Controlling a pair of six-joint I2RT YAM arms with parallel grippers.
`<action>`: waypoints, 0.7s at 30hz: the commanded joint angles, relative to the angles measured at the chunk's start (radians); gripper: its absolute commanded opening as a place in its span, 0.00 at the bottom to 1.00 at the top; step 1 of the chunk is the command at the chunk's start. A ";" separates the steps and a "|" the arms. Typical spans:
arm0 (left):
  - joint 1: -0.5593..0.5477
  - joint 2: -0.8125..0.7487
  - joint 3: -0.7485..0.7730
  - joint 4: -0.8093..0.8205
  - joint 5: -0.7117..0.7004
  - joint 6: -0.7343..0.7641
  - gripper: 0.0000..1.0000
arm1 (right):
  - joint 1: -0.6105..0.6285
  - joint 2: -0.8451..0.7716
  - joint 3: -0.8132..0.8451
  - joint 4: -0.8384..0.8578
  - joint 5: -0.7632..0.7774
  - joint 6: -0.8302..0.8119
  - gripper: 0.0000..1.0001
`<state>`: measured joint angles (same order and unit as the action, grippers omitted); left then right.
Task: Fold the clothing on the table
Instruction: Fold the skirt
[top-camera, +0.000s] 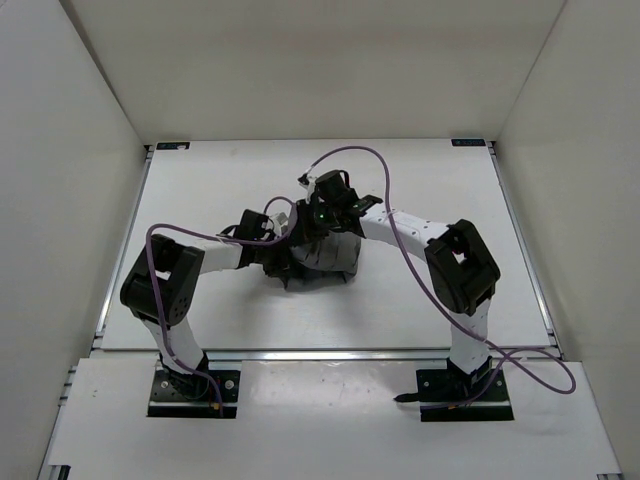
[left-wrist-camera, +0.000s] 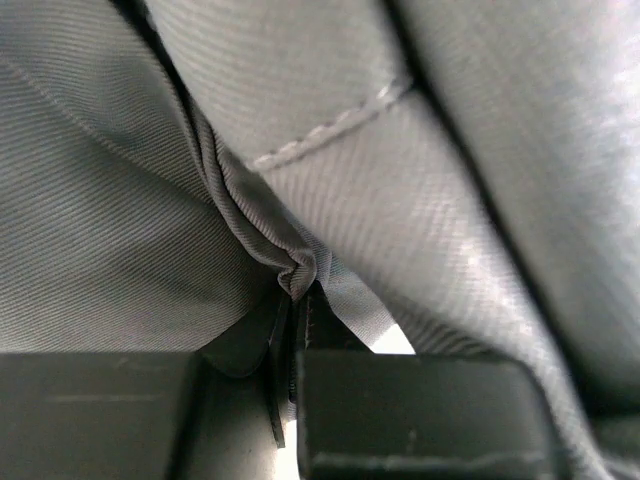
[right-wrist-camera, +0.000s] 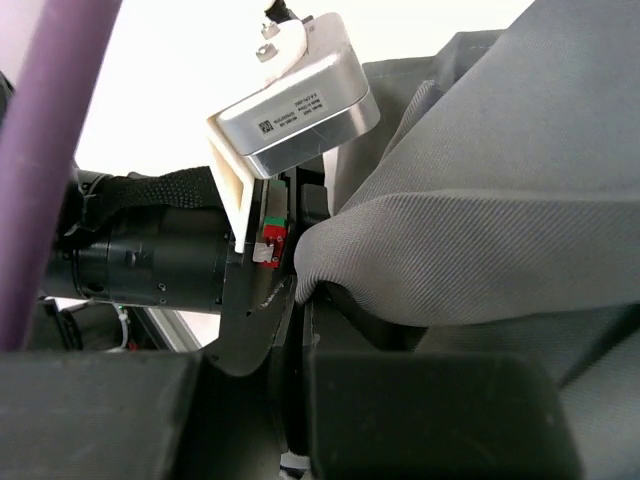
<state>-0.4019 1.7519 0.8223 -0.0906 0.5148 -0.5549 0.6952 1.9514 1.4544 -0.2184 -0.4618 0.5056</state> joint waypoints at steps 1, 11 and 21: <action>0.012 0.020 -0.052 -0.074 -0.027 0.030 0.08 | 0.003 -0.005 -0.005 0.062 -0.055 0.036 0.00; 0.078 -0.057 -0.048 -0.058 0.080 0.003 0.33 | -0.020 -0.028 0.018 0.036 -0.092 0.030 0.43; 0.210 -0.323 -0.023 -0.198 0.093 0.024 0.48 | -0.112 -0.256 -0.009 0.097 -0.061 0.059 0.69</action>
<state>-0.2440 1.5532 0.7937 -0.2249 0.6113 -0.5591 0.6048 1.8004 1.4338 -0.1646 -0.5606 0.5732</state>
